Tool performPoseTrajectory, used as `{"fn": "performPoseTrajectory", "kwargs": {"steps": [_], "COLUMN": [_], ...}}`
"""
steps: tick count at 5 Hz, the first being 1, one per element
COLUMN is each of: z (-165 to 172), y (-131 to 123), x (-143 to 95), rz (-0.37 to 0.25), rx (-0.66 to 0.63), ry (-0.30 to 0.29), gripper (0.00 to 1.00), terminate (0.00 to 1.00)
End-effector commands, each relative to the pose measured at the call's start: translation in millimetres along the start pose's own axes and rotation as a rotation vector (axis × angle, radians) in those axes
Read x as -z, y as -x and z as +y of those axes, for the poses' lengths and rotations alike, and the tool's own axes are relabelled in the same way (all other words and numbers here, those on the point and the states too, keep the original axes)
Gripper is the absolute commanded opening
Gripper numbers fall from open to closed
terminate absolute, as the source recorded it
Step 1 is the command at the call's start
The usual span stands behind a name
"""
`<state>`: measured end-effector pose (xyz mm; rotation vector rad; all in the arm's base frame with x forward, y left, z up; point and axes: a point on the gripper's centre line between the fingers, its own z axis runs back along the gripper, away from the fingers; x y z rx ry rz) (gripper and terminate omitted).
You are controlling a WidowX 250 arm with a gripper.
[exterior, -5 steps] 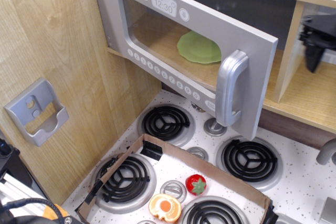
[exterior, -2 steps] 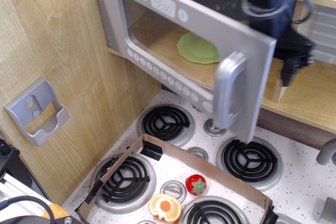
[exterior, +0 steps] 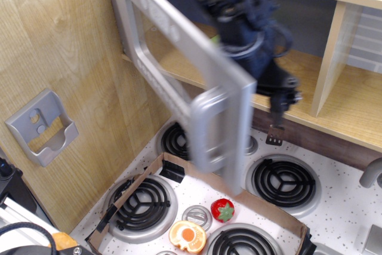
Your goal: Open microwave
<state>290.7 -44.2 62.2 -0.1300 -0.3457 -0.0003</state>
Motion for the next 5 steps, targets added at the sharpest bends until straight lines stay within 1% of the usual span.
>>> {"fn": "performPoseTrajectory", "kwargs": {"steps": [1, 2, 3, 4, 5], "z": [31.7, 48.7, 60.2, 60.2, 60.2], "y": [33.4, 44.5, 48.1, 48.1, 48.1], "x": [-9.8, -19.3, -21.8, -21.8, -21.8], "rz": [-0.037, -0.008, -0.024, -0.024, -0.024], "rx": [-0.013, 0.011, 0.041, 0.041, 0.041], "ry": [-0.046, -0.086, -0.090, -0.090, -0.090], "gripper": [1.00, 1.00, 1.00, 1.00, 1.00], "terminate": [0.00, 0.00, 0.00, 0.00, 1.00]}}
